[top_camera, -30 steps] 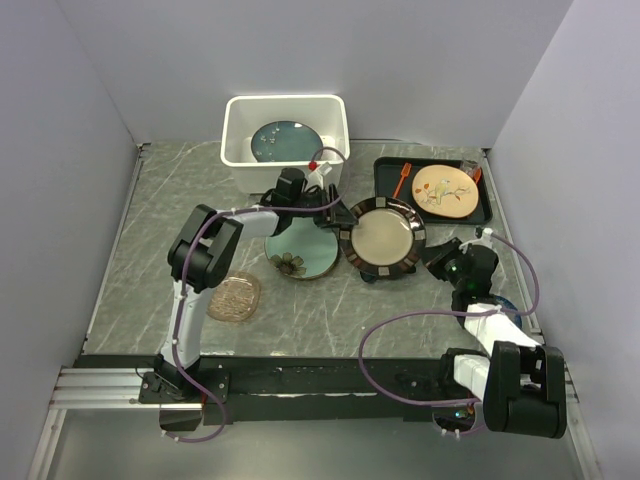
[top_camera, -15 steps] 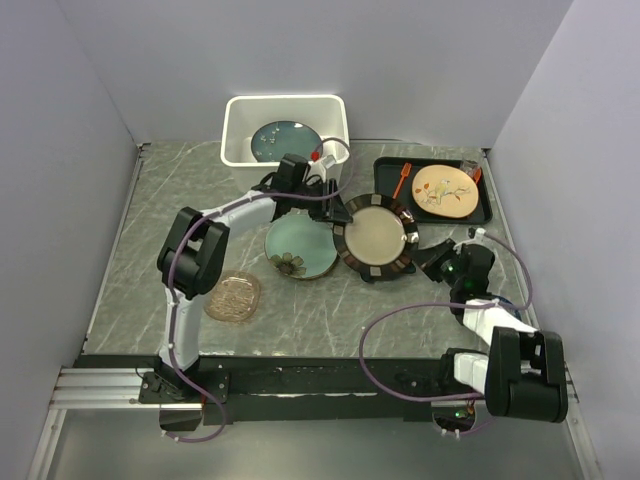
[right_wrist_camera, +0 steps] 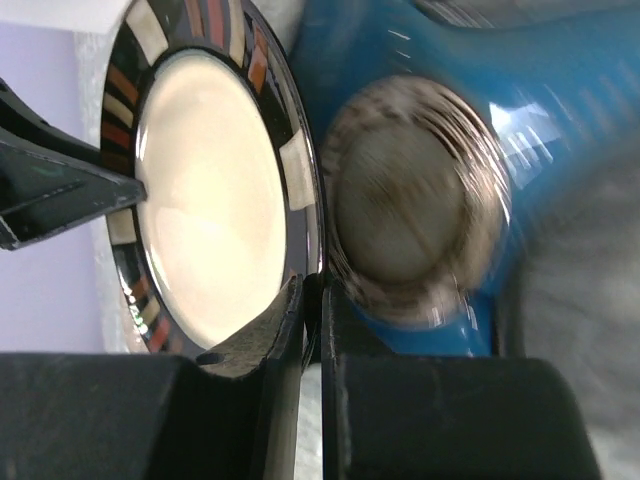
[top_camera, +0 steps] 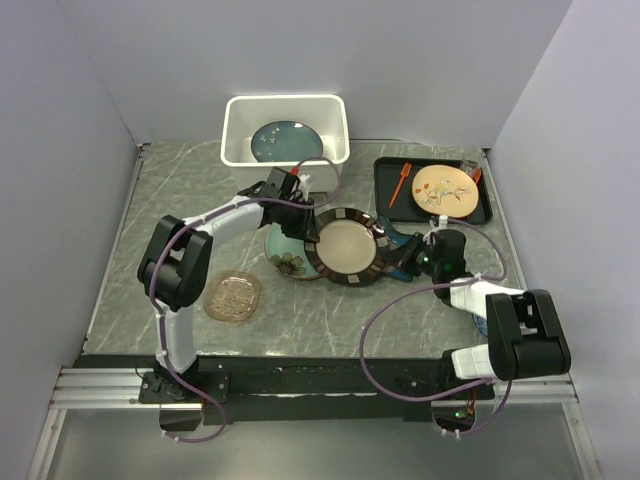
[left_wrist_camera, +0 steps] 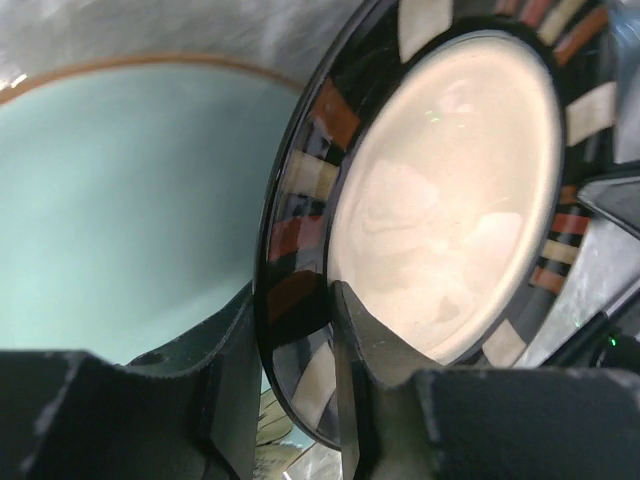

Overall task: Place the plates into the plastic bin on the countertop
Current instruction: Pick up the plate at the center of the board.

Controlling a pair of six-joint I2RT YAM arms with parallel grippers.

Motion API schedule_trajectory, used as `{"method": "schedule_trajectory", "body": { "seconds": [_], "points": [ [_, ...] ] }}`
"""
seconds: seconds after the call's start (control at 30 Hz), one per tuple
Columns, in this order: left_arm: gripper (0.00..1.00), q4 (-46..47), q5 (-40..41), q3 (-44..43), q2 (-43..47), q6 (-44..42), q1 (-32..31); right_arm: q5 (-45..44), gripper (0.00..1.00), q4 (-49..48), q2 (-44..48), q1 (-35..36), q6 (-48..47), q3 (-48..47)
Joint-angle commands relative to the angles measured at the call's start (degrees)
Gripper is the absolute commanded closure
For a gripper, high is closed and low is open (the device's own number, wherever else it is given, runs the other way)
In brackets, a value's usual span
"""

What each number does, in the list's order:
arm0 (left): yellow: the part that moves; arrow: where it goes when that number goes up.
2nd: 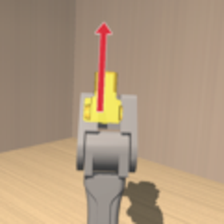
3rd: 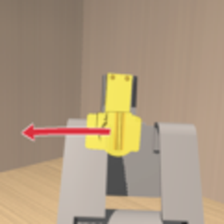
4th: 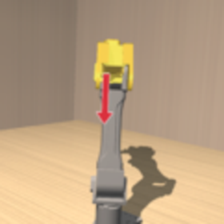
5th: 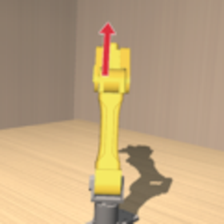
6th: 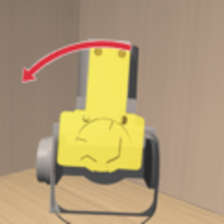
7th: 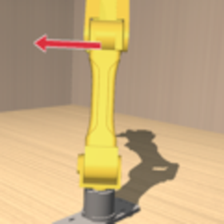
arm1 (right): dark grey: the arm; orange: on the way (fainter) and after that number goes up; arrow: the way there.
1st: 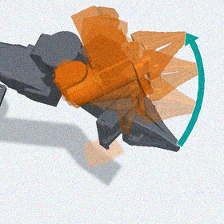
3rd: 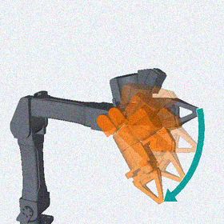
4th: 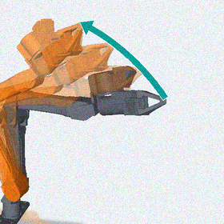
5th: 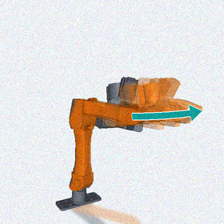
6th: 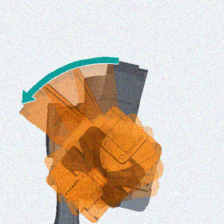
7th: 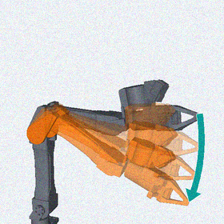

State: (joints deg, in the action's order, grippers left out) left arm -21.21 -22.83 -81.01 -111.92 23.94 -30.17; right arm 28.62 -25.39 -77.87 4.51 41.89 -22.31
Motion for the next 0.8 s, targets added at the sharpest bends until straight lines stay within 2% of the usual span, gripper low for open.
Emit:
{"method": "schedule_trajectory", "body": {
  "seconds": [0.0,0.27,0.4,0.43,0.5,0.53,0.67,0.77],
  "points": [
    [0.99,3.28,-7.51,2.43,3.9,0.66,-5.25,8.47,0.98,-5.55,-3.07,6.91,-1.46,-5.99],
    [0.97,4.77,-2.92,6.65,4.07,2.68,-3.85,7.68,0.99,-5.46,-7.65,7.44,-0.93,-6.44],
    [0.77,6.44,-3.27,9.03,4.95,3.83,-2.52,7.85,0.99,-5.64,-8.53,7.35,-0.93,-6.44],
    [0.68,6.62,-3.01,9.64,5.22,4.18,-2.26,7.85,0.99,-5.99,-8.79,7.44,-0.93,-6.44],
    [0.58,7.41,-3.1,10.26,6.27,4.53,-1.64,8.03,0.99,-6.08,-9.15,7.35,-0.93,-6.52],
    [0.49,7.5,-3.1,10.87,6.62,4.79,-1.47,8.03,0.99,-6.25,-9.49,7.53,-0.84,-6.52],
    [0.38,8.47,-3.27,12.28,7.94,5.5,-0.59,8.47,0.99,-6.78,-10.38,7.44,-0.67,-6.61],
    [0.38,11.45,-5.64,14.74,8.38,7.43,0.55,8.64,0.99,-7.22,-10.82,7.61,-0.49,-6.7]
  ]
}}
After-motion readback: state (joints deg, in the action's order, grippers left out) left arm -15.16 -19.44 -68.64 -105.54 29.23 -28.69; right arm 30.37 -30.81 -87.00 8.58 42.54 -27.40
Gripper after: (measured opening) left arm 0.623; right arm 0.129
